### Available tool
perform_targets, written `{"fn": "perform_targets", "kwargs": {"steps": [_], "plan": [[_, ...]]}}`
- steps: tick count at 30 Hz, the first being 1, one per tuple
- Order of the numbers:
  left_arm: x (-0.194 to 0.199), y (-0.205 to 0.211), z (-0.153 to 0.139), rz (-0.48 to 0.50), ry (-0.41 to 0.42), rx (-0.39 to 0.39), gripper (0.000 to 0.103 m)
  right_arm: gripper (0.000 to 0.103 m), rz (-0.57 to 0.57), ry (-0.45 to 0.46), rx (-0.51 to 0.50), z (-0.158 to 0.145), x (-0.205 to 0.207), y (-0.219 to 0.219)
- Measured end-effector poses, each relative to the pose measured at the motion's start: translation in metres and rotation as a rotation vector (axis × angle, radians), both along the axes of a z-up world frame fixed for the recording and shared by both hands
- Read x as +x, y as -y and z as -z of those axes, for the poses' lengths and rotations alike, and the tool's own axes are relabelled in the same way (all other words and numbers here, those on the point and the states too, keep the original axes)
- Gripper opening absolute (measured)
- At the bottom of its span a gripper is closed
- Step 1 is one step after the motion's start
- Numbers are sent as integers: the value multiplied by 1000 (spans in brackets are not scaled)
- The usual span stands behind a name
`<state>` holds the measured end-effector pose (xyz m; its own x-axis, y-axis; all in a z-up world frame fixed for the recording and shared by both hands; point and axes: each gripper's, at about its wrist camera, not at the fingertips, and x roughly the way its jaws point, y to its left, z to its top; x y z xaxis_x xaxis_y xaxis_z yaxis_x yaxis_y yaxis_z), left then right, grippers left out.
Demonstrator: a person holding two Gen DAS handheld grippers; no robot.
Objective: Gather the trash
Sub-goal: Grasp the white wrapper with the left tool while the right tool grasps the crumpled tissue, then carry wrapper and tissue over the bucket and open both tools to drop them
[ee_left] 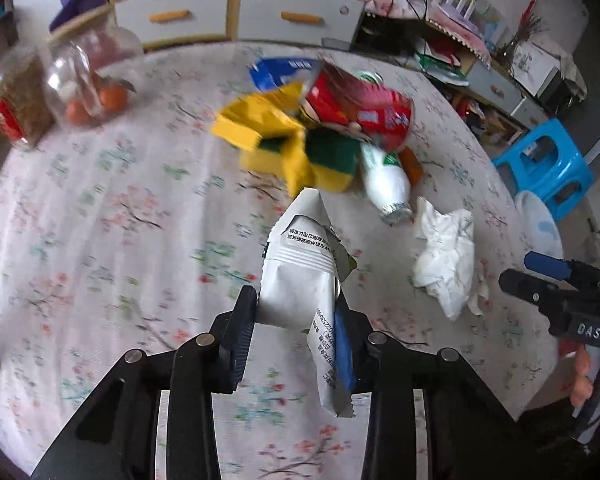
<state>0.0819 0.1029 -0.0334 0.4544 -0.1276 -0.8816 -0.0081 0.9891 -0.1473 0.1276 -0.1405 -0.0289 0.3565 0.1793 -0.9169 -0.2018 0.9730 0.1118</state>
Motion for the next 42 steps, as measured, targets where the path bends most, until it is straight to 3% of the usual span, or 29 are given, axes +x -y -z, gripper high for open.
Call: {"fn": "perform_targets", "kwargs": {"steps": [13,25,28,30,33,42], "plan": [[-6,-21,-2,-31,4,15,38,81,-108,-25,9,19,1,-67],[-2,-20,-1,-37,-3,9,38,81,-80,-34,-20,37,11,-76],[-1,-18,-1,-36,-1,7,38,66,-72,-27,-21,37,11,-73],[0,-16,-2,-33,0,5,38,49,-78,-21,-16,34,9,-69],[-1,-13,-5,-29,5,-2,38,39,-93,-16,-5,29,7,-68],[2,1,-14,-19,27,-21,38,37,-111,55,-19,7,-5,-57]]}}
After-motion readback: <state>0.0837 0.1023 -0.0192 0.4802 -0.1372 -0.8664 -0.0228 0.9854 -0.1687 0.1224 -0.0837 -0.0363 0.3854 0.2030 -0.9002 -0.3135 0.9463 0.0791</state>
